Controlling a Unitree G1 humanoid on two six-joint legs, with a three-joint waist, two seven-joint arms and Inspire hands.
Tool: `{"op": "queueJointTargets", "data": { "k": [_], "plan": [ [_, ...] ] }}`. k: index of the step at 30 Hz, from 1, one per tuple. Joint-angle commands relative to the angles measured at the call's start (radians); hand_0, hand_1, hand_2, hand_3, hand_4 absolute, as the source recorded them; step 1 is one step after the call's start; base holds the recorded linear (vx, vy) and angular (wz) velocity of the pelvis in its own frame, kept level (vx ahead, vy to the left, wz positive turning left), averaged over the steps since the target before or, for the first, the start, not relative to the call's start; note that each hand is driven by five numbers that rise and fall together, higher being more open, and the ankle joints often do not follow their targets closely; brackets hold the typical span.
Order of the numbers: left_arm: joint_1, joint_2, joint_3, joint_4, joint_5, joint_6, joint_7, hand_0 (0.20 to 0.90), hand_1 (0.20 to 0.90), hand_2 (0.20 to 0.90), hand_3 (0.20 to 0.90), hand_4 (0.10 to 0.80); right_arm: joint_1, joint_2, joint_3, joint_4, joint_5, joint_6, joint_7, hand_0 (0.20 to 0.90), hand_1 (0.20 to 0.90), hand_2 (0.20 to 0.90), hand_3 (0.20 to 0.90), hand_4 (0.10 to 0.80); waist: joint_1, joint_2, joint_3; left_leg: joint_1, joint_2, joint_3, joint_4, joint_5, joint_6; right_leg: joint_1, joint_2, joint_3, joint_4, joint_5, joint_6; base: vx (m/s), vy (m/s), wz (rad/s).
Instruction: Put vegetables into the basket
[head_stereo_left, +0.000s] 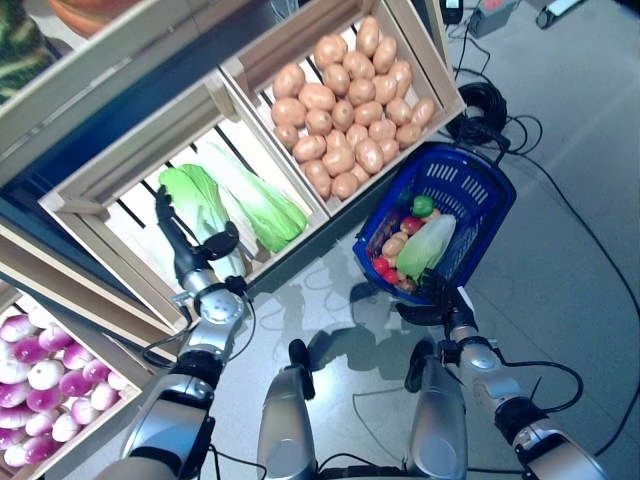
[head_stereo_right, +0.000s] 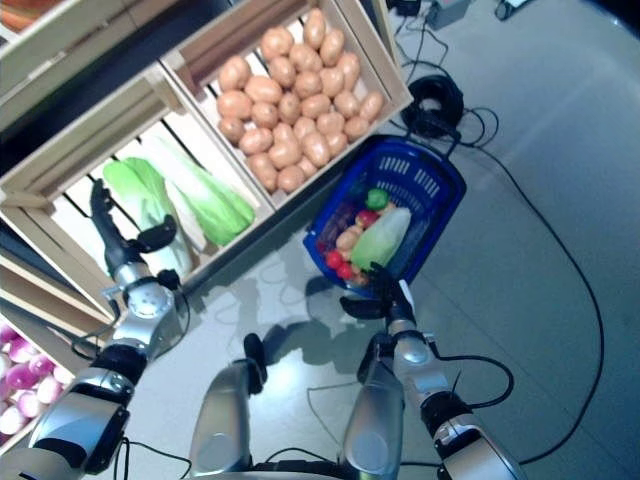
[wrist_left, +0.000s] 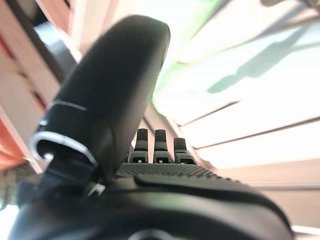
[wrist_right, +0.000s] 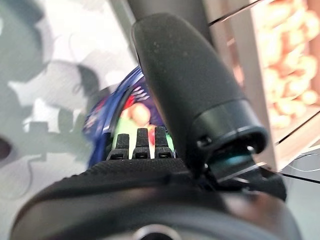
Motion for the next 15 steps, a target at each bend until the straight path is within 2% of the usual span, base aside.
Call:
{"op": "queueJointTargets", "data": {
  "k": [1, 9, 15],
  "plan": [
    [-0.071, 0.103, 0.022, -0.002, -0.064, -0.005, 0.016, 0.900, 0.900, 0.900, 0.900, 0.800, -0.017, -0.015, -0.024, -0.097, 0.054, -0.035, -0.043, 0.900, 0.900, 0.900, 0.900, 0.800, -0.008, -0.019, -0.021, -0.026, 0.047, -0.041, 0.078, -0.076, -0.031, 0.003, -0.010, 0.036, 0.052, -0.027, -0.013, -0.047, 0.068, 0.04],
    [-0.177, 0.176, 0.035, 0.059, -0.175, 0.062, 0.055, 0.900, 0.900, 0.900, 0.900, 0.800, -0.063, -0.070, -0.043, -0.096, 0.088, 0.003, -0.066, 0.900, 0.900, 0.900, 0.900, 0.800, -0.021, -0.018, 0.006, -0.184, 0.065, -0.077, 0.213, -0.133, -0.026, -0.161, 0.000, 0.091, 0.172, -0.065, -0.013, -0.016, 0.067, -0.05],
    [-0.234, 0.207, 0.035, 0.090, -0.246, 0.090, 0.022, 0.900, 0.900, 0.900, 0.900, 0.800, -0.065, -0.095, -0.066, -0.089, 0.093, 0.006, -0.081, 0.900, 0.900, 0.900, 0.900, 0.800, -0.029, -0.024, 0.006, -0.261, 0.075, -0.089, 0.262, -0.153, -0.022, -0.239, 0.007, 0.104, 0.214, -0.076, -0.012, 0.019, 0.058, -0.04]
  ]
}}
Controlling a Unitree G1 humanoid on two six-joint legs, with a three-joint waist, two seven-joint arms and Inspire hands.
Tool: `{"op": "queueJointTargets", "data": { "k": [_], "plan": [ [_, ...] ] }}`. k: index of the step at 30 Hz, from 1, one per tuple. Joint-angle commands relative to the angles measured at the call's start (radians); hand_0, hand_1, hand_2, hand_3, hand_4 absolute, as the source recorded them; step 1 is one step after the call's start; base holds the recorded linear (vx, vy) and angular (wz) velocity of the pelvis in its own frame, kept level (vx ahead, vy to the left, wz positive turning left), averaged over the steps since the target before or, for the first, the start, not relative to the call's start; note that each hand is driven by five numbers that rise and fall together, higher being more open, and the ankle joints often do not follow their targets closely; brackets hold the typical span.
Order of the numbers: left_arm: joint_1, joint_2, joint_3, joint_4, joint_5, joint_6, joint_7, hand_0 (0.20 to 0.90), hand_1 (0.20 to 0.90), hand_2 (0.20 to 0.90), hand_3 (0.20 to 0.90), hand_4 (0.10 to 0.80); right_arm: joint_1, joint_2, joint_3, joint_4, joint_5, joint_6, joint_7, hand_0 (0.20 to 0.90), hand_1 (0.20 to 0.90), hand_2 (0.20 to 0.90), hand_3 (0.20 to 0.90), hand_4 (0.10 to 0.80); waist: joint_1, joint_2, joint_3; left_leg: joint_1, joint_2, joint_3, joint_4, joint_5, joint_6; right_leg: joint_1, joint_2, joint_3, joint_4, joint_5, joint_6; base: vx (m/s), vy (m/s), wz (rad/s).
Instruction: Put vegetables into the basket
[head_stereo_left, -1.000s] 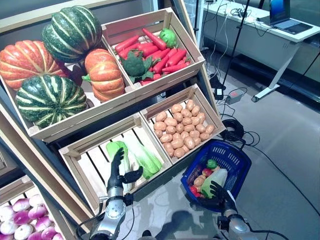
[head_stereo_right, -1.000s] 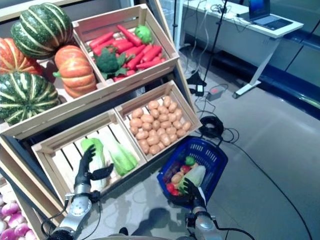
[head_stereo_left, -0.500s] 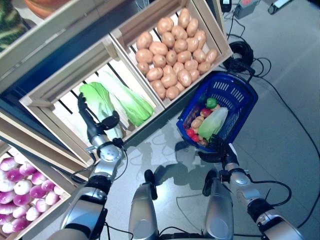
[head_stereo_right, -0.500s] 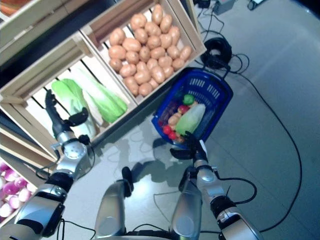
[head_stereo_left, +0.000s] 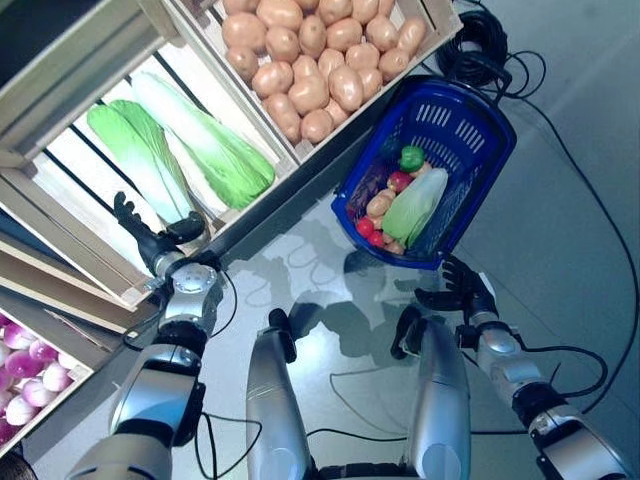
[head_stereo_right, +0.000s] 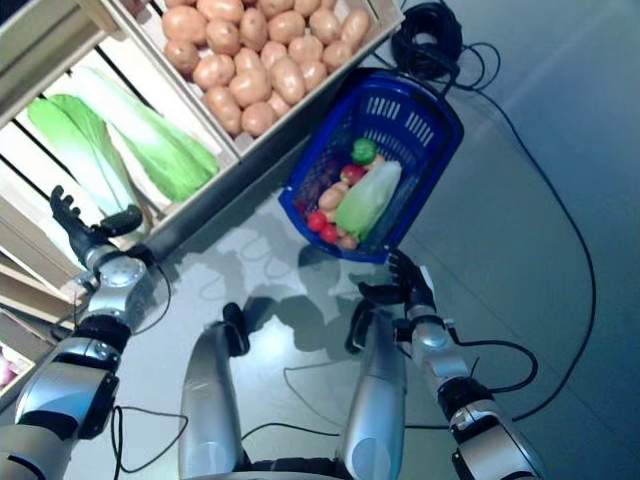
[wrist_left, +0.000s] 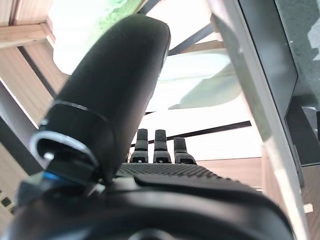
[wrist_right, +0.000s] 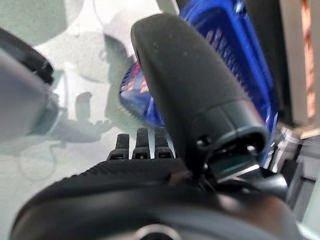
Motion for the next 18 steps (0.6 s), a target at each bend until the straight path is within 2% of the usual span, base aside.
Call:
{"op": "queueJointTargets", "data": {
  "k": [1, 12, 18],
  "plan": [
    [-0.105, 0.150, 0.019, -0.007, -0.033, -0.002, 0.023, 0.900, 0.900, 0.900, 0.900, 0.800, -0.013, -0.036, -0.055, -0.088, 0.031, -0.034, -0.052, 0.900, 0.900, 0.900, 0.900, 0.800, -0.018, -0.016, -0.005, 0.004, 0.007, -0.017, 0.040, -0.115, 0.011, 0.029, -0.025, 0.068, -0.005, -0.015, 0.046, 0.016, 0.060, -0.05],
    [-0.251, 0.263, -0.005, 0.115, -0.146, 0.148, -0.027, 0.900, 0.900, 0.900, 0.900, 0.800, -0.024, -0.103, -0.098, -0.089, 0.072, -0.028, -0.047, 0.900, 0.900, 0.900, 0.900, 0.800, -0.037, -0.051, -0.005, -0.141, 0.025, -0.024, 0.111, -0.131, 0.026, -0.108, -0.007, 0.061, 0.049, -0.018, 0.044, -0.010, 0.068, -0.08],
    [-0.376, 0.328, -0.052, 0.232, -0.221, 0.212, -0.096, 0.900, 0.900, 0.900, 0.900, 0.800, -0.022, -0.144, -0.123, -0.049, 0.108, -0.050, -0.029, 0.900, 0.900, 0.900, 0.900, 0.800, -0.056, -0.065, -0.005, -0.226, 0.040, -0.023, 0.136, -0.124, 0.034, -0.189, -0.006, 0.060, 0.066, -0.007, 0.039, -0.030, 0.058, -0.03]
  ]
}}
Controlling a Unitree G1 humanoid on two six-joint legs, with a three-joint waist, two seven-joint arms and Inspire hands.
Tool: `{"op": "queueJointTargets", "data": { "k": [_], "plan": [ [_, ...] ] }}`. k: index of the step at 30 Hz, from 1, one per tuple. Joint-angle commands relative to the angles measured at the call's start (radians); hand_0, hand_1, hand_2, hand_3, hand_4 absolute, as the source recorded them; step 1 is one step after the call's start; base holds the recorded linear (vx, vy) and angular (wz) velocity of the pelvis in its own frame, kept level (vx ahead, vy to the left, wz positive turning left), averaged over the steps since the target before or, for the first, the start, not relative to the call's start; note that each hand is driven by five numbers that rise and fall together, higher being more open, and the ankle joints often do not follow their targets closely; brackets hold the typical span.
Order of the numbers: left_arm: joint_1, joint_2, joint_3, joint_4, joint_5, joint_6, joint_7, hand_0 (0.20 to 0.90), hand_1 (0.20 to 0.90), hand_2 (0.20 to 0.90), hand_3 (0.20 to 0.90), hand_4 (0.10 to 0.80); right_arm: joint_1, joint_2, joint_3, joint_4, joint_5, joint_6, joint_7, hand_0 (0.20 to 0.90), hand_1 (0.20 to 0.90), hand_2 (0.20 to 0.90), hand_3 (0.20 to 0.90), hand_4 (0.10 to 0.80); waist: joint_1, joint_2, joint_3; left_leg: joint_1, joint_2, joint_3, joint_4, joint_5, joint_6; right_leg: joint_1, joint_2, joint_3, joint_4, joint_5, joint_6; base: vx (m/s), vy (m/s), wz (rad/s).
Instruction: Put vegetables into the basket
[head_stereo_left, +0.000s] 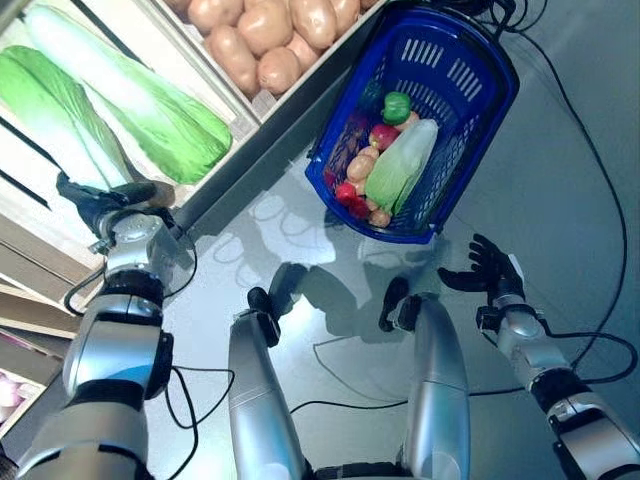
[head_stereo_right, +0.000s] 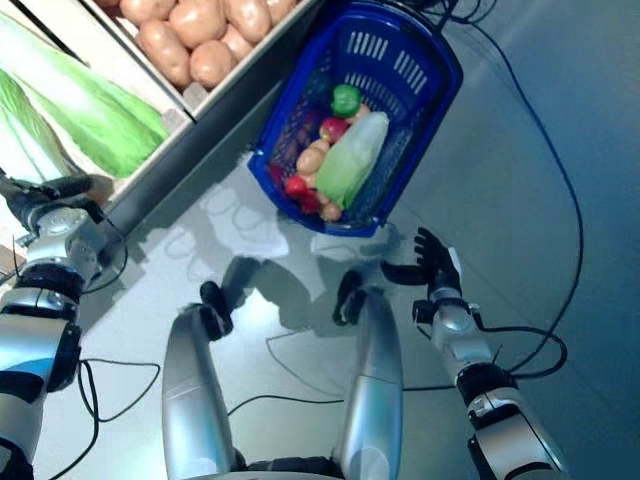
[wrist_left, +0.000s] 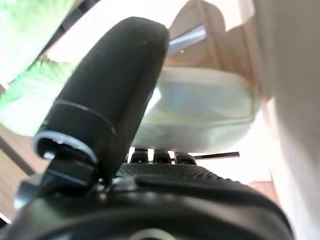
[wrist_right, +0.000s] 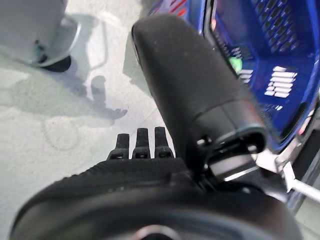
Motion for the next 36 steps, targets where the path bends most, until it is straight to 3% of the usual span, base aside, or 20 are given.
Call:
{"op": "queueJointTargets", "data": {
  "k": [1, 6, 7, 8, 14, 23, 30, 31, 35, 36],
  "plan": [
    [-0.123, 0.166, -0.046, 0.057, -0.058, 0.024, -0.083, 0.900, 0.900, 0.900, 0.900, 0.800, 0.024, -0.077, -0.075, -0.039, 0.068, -0.074, -0.024, 0.900, 0.900, 0.900, 0.900, 0.800, -0.031, -0.033, -0.005, -0.037, 0.007, 0.000, 0.030, -0.080, 0.037, -0.001, -0.041, 0.039, 0.000, -0.002, 0.049, -0.042, 0.077, -0.14],
    [-0.176, 0.197, -0.064, 0.106, -0.135, 0.029, -0.088, 0.900, 0.900, 0.900, 0.900, 0.800, 0.036, -0.096, -0.107, -0.051, 0.110, -0.104, -0.031, 0.900, 0.900, 0.900, 0.900, 0.800, -0.042, -0.044, -0.005, -0.111, 0.018, -0.006, 0.070, -0.083, 0.047, -0.070, -0.046, 0.036, 0.026, -0.001, 0.038, -0.031, 0.038, -0.07],
    [-0.182, 0.197, -0.066, 0.104, -0.140, 0.023, -0.082, 0.806, 0.806, 0.806, 0.806, 0.737, 0.035, -0.098, -0.110, -0.054, 0.109, -0.109, -0.035, 0.900, 0.900, 0.900, 0.900, 0.800, -0.042, -0.046, -0.005, -0.123, 0.019, -0.008, 0.074, -0.082, 0.048, -0.080, -0.047, 0.035, 0.030, 0.000, 0.036, -0.042, 0.006, -0.10],
    [-0.185, 0.197, -0.066, 0.101, -0.144, 0.012, -0.074, 0.300, 0.300, 0.300, 0.300, 0.400, 0.034, -0.099, -0.112, -0.057, 0.110, -0.113, -0.038, 0.900, 0.900, 0.900, 0.900, 0.800, -0.042, -0.048, -0.005, -0.132, 0.020, -0.009, 0.077, -0.082, 0.049, -0.088, -0.048, 0.033, 0.032, 0.000, 0.035, -0.043, -0.012, -0.11],
    [-0.188, 0.191, -0.060, 0.075, -0.151, 0.017, -0.038, 0.300, 0.300, 0.300, 0.300, 0.400, 0.020, -0.105, -0.119, -0.075, 0.128, -0.130, -0.056, 0.900, 0.900, 0.900, 0.900, 0.800, -0.037, -0.052, -0.005, -0.149, 0.023, -0.015, 0.095, -0.084, 0.057, -0.102, -0.051, 0.025, 0.052, -0.009, 0.025, -0.033, -0.019, -0.04],
    [-0.115, 0.187, 0.000, 0.058, -0.164, -0.022, -0.074, 0.300, 0.300, 0.300, 0.300, 0.400, 0.010, -0.082, -0.106, -0.129, 0.142, -0.141, -0.040, 0.900, 0.900, 0.900, 0.900, 0.800, -0.034, -0.027, -0.005, -0.008, 0.029, 0.024, 0.045, -0.077, 0.045, 0.029, -0.045, 0.026, 0.015, -0.020, 0.024, -0.005, -0.015, 0.00],
    [0.022, 0.143, 0.078, -0.042, -0.192, -0.146, -0.109, 0.300, 0.300, 0.300, 0.300, 0.400, 0.048, -0.030, -0.099, -0.252, 0.141, -0.183, -0.059, 0.900, 0.900, 0.900, 0.900, 0.800, -0.039, 0.003, -0.005, 0.193, 0.017, 0.063, -0.059, -0.044, 0.033, 0.219, -0.039, 0.031, -0.067, -0.013, 0.022, 0.022, -0.042, -0.03],
    [0.093, 0.123, 0.127, -0.092, -0.175, -0.200, -0.111, 0.300, 0.300, 0.300, 0.300, 0.400, 0.068, -0.005, -0.111, -0.279, 0.130, -0.187, -0.053, 0.900, 0.900, 0.900, 0.900, 0.800, -0.034, 0.009, -0.005, 0.283, 0.007, 0.076, -0.099, -0.034, 0.037, 0.310, -0.037, 0.023, -0.105, -0.008, 0.017, 0.089, -0.059, -0.04],
    [0.211, 0.077, 0.186, -0.190, -0.148, -0.274, -0.090, 0.300, 0.300, 0.300, 0.300, 0.400, 0.111, 0.022, -0.120, -0.314, 0.120, -0.201, -0.017, 0.900, 0.900, 0.900, 0.900, 0.800, -0.025, 0.012, -0.014, 0.401, -0.012, 0.087, -0.161, -0.021, 0.044, 0.426, -0.044, 0.004, -0.158, -0.001, 0.011, 0.090, -0.064, 0.04],
    [0.297, 0.039, 0.210, -0.267, -0.105, -0.312, -0.075, 0.300, 0.300, 0.300, 0.300, 0.400, 0.147, 0.044, -0.121, -0.333, 0.101, -0.206, -0.007, 0.900, 0.900, 0.900, 0.900, 0.800, -0.015, 0.014, -0.044, 0.463, -0.030, 0.095, -0.200, -0.014, 0.052, 0.488, -0.050, -0.013, -0.197, 0.007, 0.013, 0.103, -0.063, 0.10]
  ]
}}
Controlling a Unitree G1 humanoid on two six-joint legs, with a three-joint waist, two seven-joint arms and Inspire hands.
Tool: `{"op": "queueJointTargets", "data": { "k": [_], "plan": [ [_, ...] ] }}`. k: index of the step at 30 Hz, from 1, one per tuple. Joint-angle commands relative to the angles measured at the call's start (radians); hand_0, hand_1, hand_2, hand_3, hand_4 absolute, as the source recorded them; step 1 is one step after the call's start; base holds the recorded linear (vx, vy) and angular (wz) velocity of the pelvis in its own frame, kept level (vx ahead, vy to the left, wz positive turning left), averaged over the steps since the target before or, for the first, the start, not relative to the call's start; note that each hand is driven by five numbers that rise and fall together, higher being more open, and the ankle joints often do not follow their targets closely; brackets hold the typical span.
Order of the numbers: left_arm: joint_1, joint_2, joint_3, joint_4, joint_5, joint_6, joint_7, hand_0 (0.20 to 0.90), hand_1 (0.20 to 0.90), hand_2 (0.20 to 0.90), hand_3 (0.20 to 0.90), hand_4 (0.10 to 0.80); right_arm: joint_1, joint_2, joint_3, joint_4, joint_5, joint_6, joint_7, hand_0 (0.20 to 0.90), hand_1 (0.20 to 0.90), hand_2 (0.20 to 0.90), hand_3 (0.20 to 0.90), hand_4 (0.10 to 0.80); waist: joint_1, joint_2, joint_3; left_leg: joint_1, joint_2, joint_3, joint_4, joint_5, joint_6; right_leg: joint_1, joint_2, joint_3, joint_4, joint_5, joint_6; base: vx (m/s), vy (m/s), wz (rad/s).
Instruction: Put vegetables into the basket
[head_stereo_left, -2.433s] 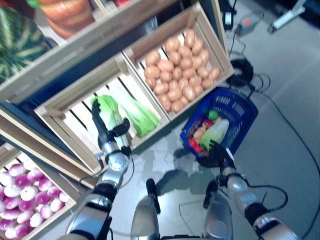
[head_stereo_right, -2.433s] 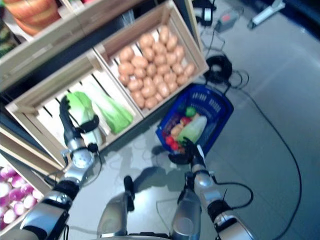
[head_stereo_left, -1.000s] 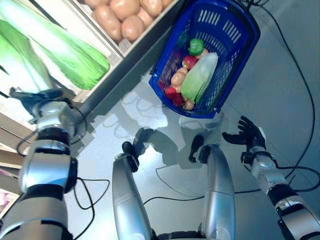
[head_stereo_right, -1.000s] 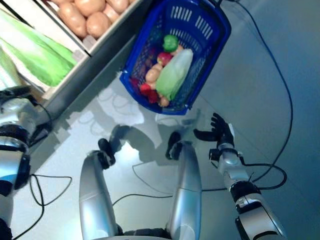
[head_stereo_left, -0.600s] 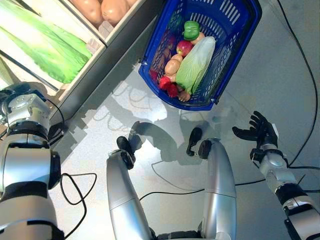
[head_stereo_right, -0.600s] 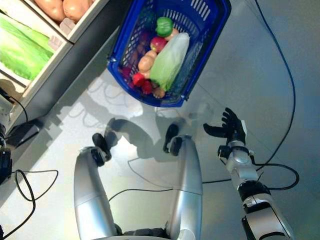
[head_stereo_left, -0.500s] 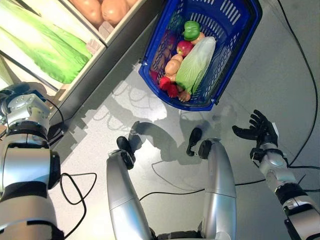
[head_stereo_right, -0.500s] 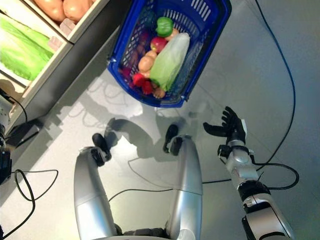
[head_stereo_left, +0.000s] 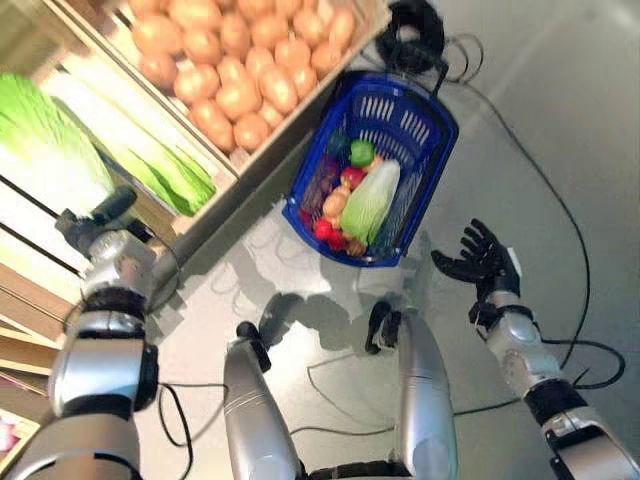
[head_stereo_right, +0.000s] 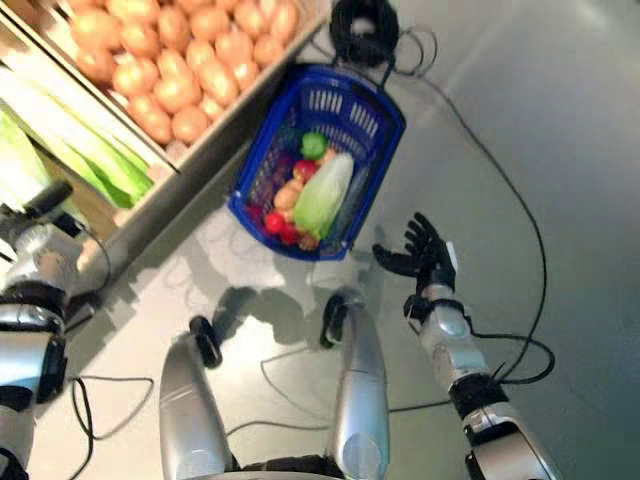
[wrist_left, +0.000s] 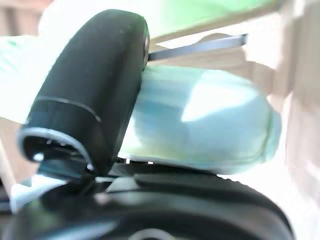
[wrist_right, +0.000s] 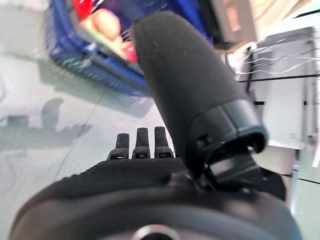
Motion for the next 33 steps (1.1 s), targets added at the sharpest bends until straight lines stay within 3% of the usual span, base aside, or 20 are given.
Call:
{"op": "queueJointTargets", "data": {
  "k": [1, 3, 6, 9, 12, 17, 19, 24, 33],
  "plan": [
    [0.057, 0.052, 0.032, -0.127, 0.118, -0.217, 0.056, 0.300, 0.300, 0.300, 0.300, 0.400, 0.024, -0.012, -0.078, -0.098, -0.013, -0.139, 0.005, 0.900, 0.900, 0.900, 0.900, 0.800, 0.003, 0.055, -0.048, 0.056, -0.044, 0.040, 0.005, -0.037, 0.094, 0.151, -0.069, 0.026, -0.118, 0.057, 0.033, 0.200, -0.099, 0.18],
    [0.180, -0.010, 0.048, -0.248, 0.192, -0.268, 0.090, 0.300, 0.300, 0.300, 0.300, 0.400, 0.070, 0.015, -0.080, -0.129, -0.029, -0.139, 0.045, 0.900, 0.900, 0.900, 0.900, 0.800, 0.024, 0.060, -0.094, 0.158, -0.071, 0.052, -0.083, -0.015, 0.097, 0.261, -0.077, -0.012, -0.203, 0.074, 0.040, 0.168, -0.081, 0.17],
    [0.279, -0.063, 0.062, -0.331, 0.286, -0.319, 0.125, 0.300, 0.300, 0.300, 0.300, 0.400, 0.095, 0.044, -0.073, -0.155, -0.052, -0.145, 0.138, 0.900, 0.900, 0.900, 0.900, 0.800, 0.042, 0.067, -0.126, 0.243, -0.086, 0.070, -0.164, 0.009, 0.090, 0.355, -0.073, -0.047, -0.284, 0.089, 0.047, 0.103, -0.080, 0.08],
    [0.355, -0.103, 0.058, -0.398, 0.409, -0.364, 0.153, 0.300, 0.300, 0.300, 0.300, 0.400, 0.126, 0.066, -0.064, -0.179, -0.013, -0.124, 0.271, 0.900, 0.900, 0.900, 0.900, 0.800, 0.059, 0.074, -0.161, 0.328, -0.094, 0.088, -0.244, 0.039, 0.077, 0.455, -0.062, -0.087, -0.376, 0.113, 0.054, 0.101, -0.106, 0.11],
    [0.443, -0.170, 0.021, -0.484, 0.563, -0.405, 0.152, 0.300, 0.300, 0.300, 0.300, 0.400, 0.179, 0.105, -0.034, -0.209, 0.059, -0.063, 0.479, 0.900, 0.900, 0.900, 0.900, 0.800, 0.076, 0.077, -0.220, 0.440, -0.113, 0.105, -0.362, 0.086, 0.064, 0.598, -0.029, -0.129, -0.535, 0.158, 0.066, 0.143, -0.109, 0.19],
    [0.476, -0.187, -0.045, -0.557, 0.634, -0.374, 0.060, 0.300, 0.300, 0.300, 0.300, 0.400, 0.190, 0.140, 0.010, -0.221, 0.151, 0.027, 0.658, 0.900, 0.900, 0.900, 0.900, 0.800, 0.093, 0.078, -0.284, 0.541, -0.132, 0.114, -0.497, 0.136, 0.053, 0.726, 0.006, -0.163, -0.701, 0.207, 0.080, 0.136, -0.099, 0.15],
    [0.464, -0.180, -0.103, -0.606, 0.718, -0.354, -0.006, 0.300, 0.300, 0.300, 0.300, 0.400, 0.161, 0.163, 0.047, -0.228, 0.241, 0.114, 0.741, 0.900, 0.900, 0.900, 0.900, 0.800, 0.107, 0.079, -0.320, 0.575, -0.141, 0.114, -0.584, 0.191, 0.054, 0.778, 0.022, -0.187, -0.797, 0.265, 0.084, 0.060, -0.140, 0.20],
    [0.442, -0.167, -0.183, -0.656, 0.826, -0.331, -0.073, 0.300, 0.300, 0.300, 0.300, 0.400, 0.131, 0.205, 0.082, -0.247, 0.357, 0.196, 0.780, 0.900, 0.900, 0.900, 0.900, 0.800, 0.122, 0.077, -0.362, 0.636, -0.148, 0.105, -0.677, 0.212, 0.052, 0.840, 0.042, -0.202, -0.883, 0.302, 0.099, 0.082, -0.105, 0.10],
    [0.410, -0.145, -0.308, -0.683, 0.982, -0.322, -0.185, 0.300, 0.300, 0.300, 0.300, 0.400, 0.096, 0.280, 0.110, -0.327, 0.550, 0.184, 0.797, 0.900, 0.900, 0.900, 0.900, 0.800, 0.133, 0.076, -0.401, 0.713, -0.157, 0.097, -0.777, 0.217, 0.062, 0.894, 0.067, -0.216, -0.938, 0.321, 0.113, 0.048, -0.073, 0.03]
  ]
}}
